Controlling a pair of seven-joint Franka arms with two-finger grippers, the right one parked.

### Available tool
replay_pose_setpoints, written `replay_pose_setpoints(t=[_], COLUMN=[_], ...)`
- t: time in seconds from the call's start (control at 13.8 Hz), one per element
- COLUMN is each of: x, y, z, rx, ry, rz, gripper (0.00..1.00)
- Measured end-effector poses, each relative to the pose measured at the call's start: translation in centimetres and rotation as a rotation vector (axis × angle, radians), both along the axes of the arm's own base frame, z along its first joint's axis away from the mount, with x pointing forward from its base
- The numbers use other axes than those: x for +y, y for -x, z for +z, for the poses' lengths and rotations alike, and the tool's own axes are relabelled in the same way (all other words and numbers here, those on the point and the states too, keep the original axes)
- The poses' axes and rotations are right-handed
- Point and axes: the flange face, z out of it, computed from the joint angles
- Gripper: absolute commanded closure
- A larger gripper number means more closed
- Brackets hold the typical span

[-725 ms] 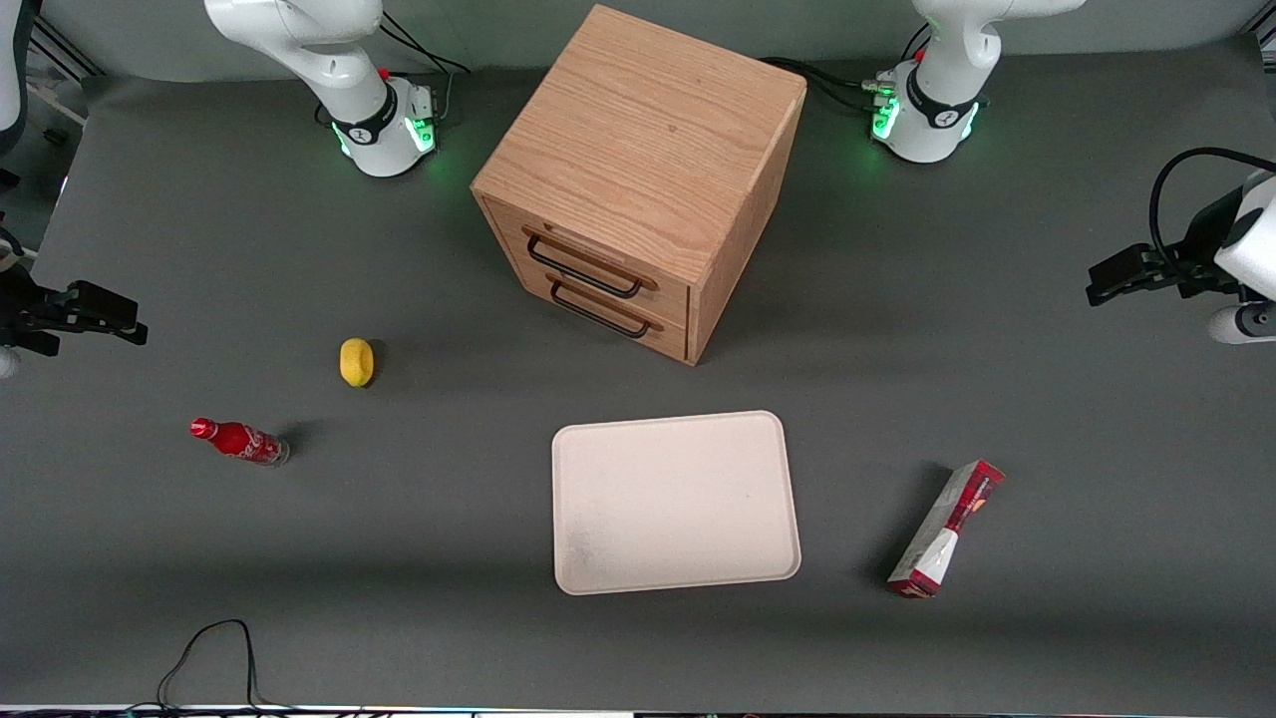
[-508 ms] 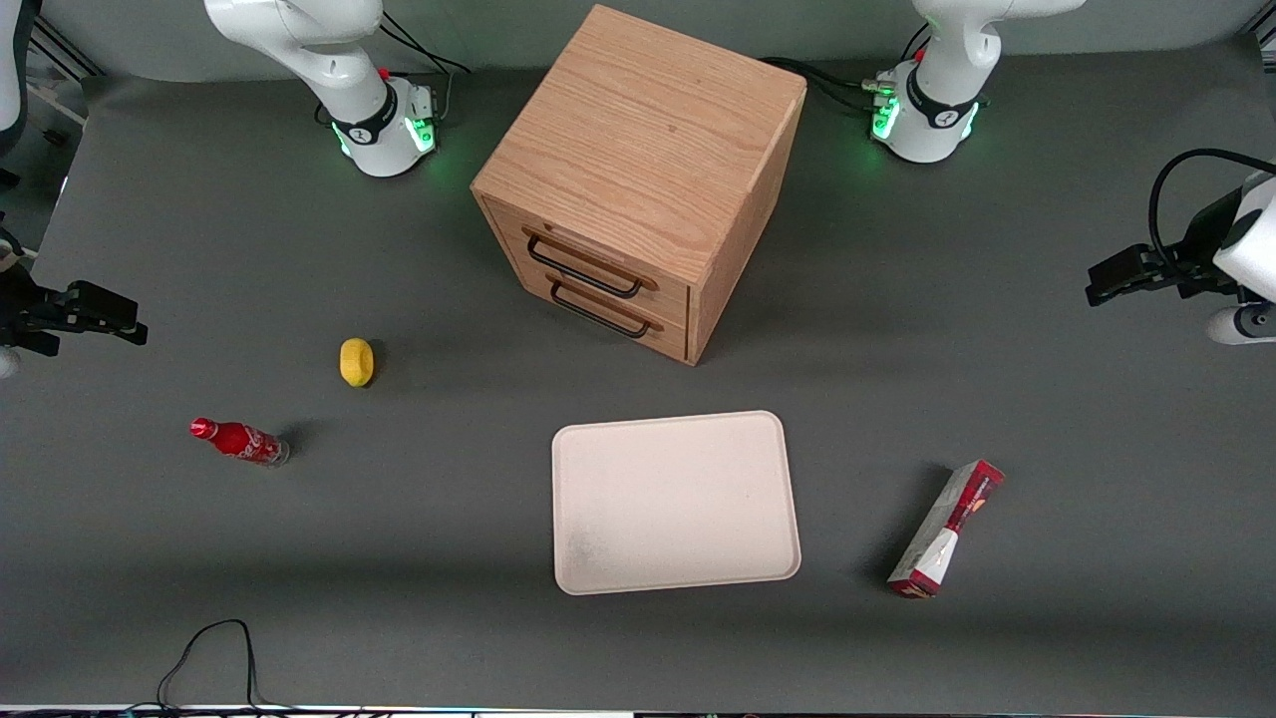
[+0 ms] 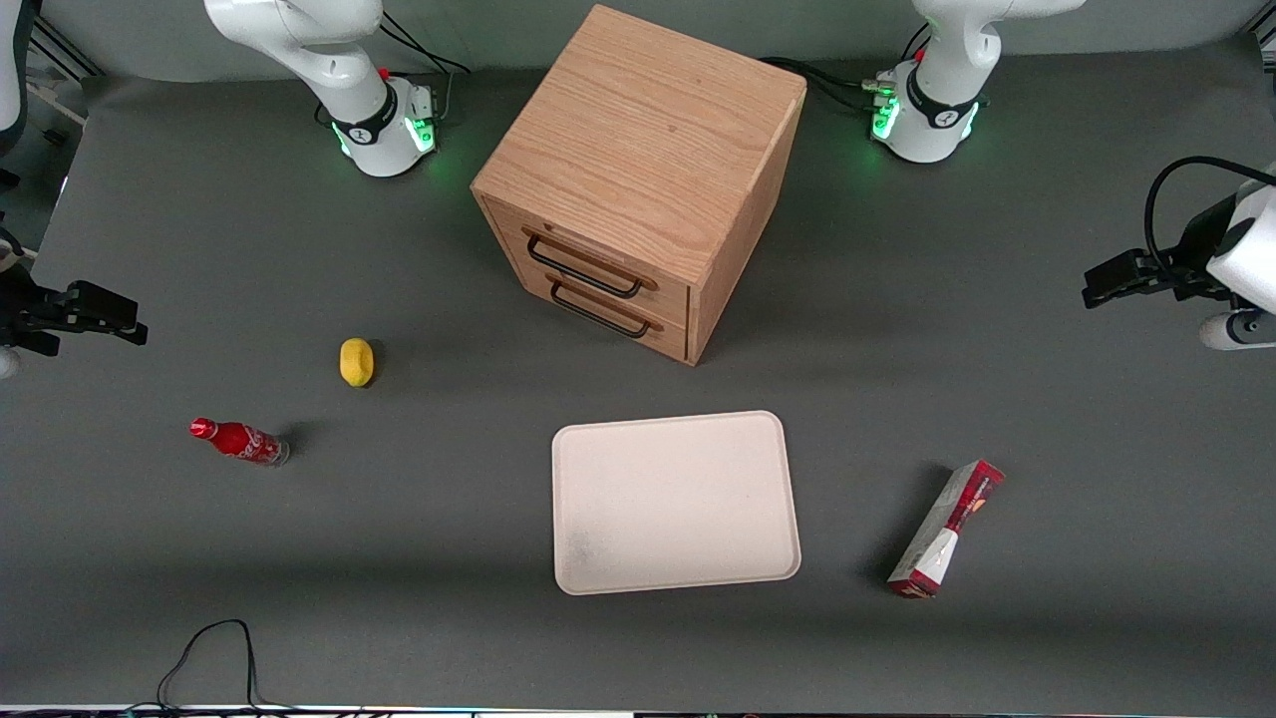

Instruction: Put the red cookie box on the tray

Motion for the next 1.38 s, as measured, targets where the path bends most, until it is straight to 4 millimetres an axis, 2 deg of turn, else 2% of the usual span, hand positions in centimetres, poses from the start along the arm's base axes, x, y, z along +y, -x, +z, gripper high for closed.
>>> replay_pose_setpoints(t=[0.22, 0.36, 0.73, 0.87, 1.09, 1.38], x=[-0.3, -1.0, -5.5, -7.1, -8.7, -9.4], y=[-1.8, -4.1, -10.7, -12.5, -13.9, -14.2], z=[-0.5, -1.2, -5.0, -6.1, -7.2, -6.9], rx=[-0.014, -0.026, -0.057, -0.071, -0.092, -0.122], ry=[0.003, 0.008, 0.022, 0.016, 0.009, -0.046], rz=[-0.005, -0.017, -0.052, -0.060, -0.075, -0.163], gripper=[0.00, 0.00, 0.00, 0.00, 0.00, 0.00])
